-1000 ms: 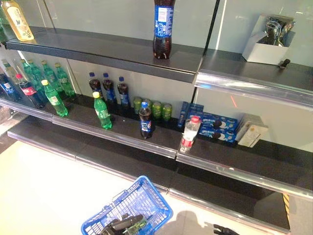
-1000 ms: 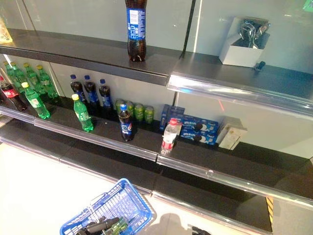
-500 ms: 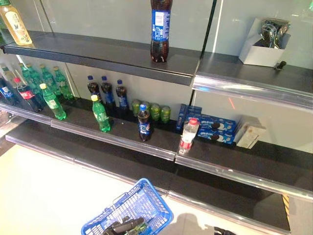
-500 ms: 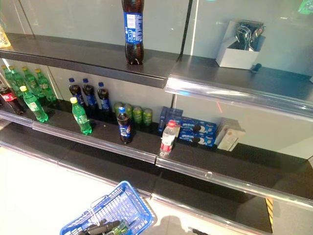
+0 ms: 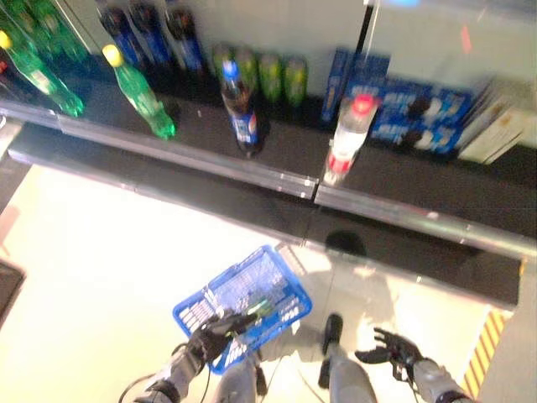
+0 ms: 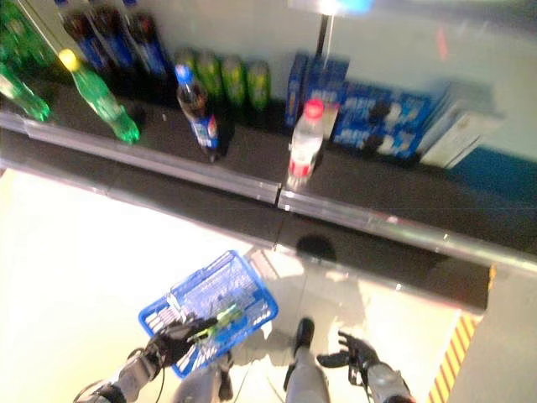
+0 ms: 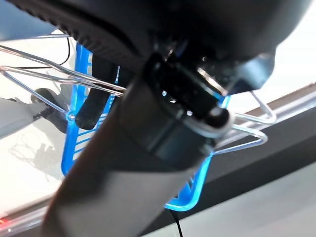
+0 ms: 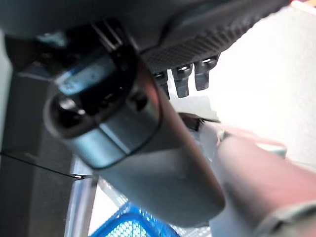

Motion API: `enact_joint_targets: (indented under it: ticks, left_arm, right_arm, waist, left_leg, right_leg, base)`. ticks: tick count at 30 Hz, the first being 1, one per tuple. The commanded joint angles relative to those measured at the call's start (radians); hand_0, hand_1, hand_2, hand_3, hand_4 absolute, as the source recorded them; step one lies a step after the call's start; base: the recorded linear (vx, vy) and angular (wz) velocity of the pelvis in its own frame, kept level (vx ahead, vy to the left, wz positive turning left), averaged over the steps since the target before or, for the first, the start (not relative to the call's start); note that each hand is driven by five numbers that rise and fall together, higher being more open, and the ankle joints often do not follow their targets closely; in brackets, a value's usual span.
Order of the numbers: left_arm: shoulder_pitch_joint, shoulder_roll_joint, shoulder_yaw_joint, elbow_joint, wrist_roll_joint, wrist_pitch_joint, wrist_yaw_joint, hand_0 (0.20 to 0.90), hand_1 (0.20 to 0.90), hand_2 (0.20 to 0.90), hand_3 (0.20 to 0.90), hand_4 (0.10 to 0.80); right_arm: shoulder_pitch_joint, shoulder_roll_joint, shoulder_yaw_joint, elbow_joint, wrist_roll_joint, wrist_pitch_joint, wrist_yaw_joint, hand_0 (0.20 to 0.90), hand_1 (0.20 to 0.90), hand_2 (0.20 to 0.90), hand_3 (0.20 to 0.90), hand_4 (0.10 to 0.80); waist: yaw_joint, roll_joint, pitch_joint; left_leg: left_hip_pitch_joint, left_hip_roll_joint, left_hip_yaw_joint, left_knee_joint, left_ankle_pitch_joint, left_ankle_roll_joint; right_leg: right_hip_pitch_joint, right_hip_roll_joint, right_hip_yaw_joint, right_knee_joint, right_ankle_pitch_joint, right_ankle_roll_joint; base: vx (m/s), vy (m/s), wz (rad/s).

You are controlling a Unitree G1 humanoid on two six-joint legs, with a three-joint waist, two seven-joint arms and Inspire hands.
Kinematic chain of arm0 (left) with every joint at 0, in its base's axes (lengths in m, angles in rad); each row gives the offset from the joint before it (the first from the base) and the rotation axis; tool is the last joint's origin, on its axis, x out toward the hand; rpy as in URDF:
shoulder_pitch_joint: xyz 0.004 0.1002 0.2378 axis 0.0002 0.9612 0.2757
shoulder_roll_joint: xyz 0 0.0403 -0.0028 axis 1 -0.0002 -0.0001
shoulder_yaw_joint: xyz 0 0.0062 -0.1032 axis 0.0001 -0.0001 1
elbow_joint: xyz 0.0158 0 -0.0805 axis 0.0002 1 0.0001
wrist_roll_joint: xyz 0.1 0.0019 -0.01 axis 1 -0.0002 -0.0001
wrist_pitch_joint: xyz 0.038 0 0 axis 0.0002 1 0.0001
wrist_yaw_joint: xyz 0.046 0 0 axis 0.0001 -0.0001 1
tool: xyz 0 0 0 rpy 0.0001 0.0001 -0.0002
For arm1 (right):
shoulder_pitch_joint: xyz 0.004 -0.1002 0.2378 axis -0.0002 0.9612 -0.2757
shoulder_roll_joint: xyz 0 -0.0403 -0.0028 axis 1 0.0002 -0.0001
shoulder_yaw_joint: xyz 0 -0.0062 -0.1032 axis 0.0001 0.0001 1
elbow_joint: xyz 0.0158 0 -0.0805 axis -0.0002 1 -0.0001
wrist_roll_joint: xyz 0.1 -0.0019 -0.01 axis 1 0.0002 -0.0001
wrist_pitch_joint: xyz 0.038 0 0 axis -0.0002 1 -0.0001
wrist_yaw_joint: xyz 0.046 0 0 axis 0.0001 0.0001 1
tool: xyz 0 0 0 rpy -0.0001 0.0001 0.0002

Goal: Pick up the drink and place into the basket.

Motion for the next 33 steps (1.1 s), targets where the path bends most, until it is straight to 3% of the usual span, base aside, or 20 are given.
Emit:
enact_joint_targets:
  ticks: [1, 4, 8, 24, 28, 33]
  left_arm:
    - [-0.066, 0.073, -0.012, -0.055, -0.07, -0.089, -0.028, 0.3, 0.3, 0.3, 0.2, 0.1]
    - [-0.088, 0.082, -0.024, -0.05, -0.094, -0.089, -0.011, 0.3, 0.3, 0.3, 0.2, 0.1]
    - [-0.116, 0.095, -0.019, -0.017, -0.103, -0.082, -0.011, 0.3, 0.3, 0.3, 0.2, 0.1]
    - [-0.031, 0.112, 0.006, -0.111, -0.073, -0.076, 0.008, 0.3, 0.3, 0.3, 0.2, 0.1]
    - [-0.051, 0.107, -0.014, -0.164, -0.105, -0.092, 0.046, 0.3, 0.3, 0.3, 0.2, 0.1]
    - [-0.039, 0.113, -0.015, -0.203, -0.119, -0.104, 0.057, 0.3, 0.3, 0.3, 0.2, 0.1]
  right_arm:
    - [-0.043, -0.017, 0.045, -0.017, 0.079, -0.083, -0.06, 0.9, 0.9, 0.9, 0.9, 0.8]
    - [-0.073, -0.029, 0.05, -0.057, 0.119, -0.129, -0.078, 0.9, 0.9, 0.9, 0.9, 0.8]
    - [-0.12, -0.048, 0.075, -0.103, 0.148, -0.182, -0.076, 0.9, 0.9, 0.9, 0.9, 0.8]
    - [-0.028, -0.034, 0.13, -0.469, 0.077, -0.284, -0.074, 0.9, 0.9, 0.9, 0.9, 0.8]
    - [-0.055, -0.074, 0.167, -0.669, 0.056, -0.251, -0.092, 0.9, 0.9, 0.9, 0.9, 0.8]
    - [-0.043, -0.096, 0.168, -0.813, -0.001, -0.284, -0.093, 0.9, 0.9, 0.9, 0.9, 0.8]
  waist:
    - [0.018, -0.044, 0.045]
    - [0.027, -0.041, 0.073]
    - [0.037, -0.052, 0.096]
    - [0.042, -0.104, 0.084]
    - [0.03, -0.105, 0.105]
    - [0.025, -0.104, 0.125]
  left_leg:
    - [0.008, -0.053, -0.021, -0.001, -0.041, -0.014]
    - [-0.028, -0.07, -0.043, 0.004, -0.035, -0.002]
    - [-0.114, -0.085, -0.089, 0.131, -0.068, 0.008]
    - [-0.064, -0.058, -0.047, 0.275, -0.162, 0.031]
    - [-0.125, -0.053, -0.063, 0.306, -0.15, 0.019]
    - [-0.124, -0.056, -0.069, 0.299, -0.15, 0.03]
  right_leg:
    - [-0.027, 0.005, 0.072, 0.029, -0.023, 0.057]
    - [-0.083, 0.0, 0.098, 0.099, -0.05, 0.055]
    - [-0.145, -0.01, 0.126, 0.198, -0.09, 0.045]
    - [-0.078, -0.029, 0.109, 0.249, -0.126, 0.047]
    - [-0.113, -0.017, 0.122, 0.265, -0.133, 0.037]
    - [-0.132, -0.009, 0.125, 0.3, -0.153, 0.034]
  base:
    - [-0.246, 0.056, 0.01]
    - [-0.206, 0.042, -0.04]
    - [-0.169, 0.015, -0.06]
    - [0.015, -0.036, 0.01]
    - [-0.067, -0.029, -0.03]
    - [-0.012, -0.004, 0.02]
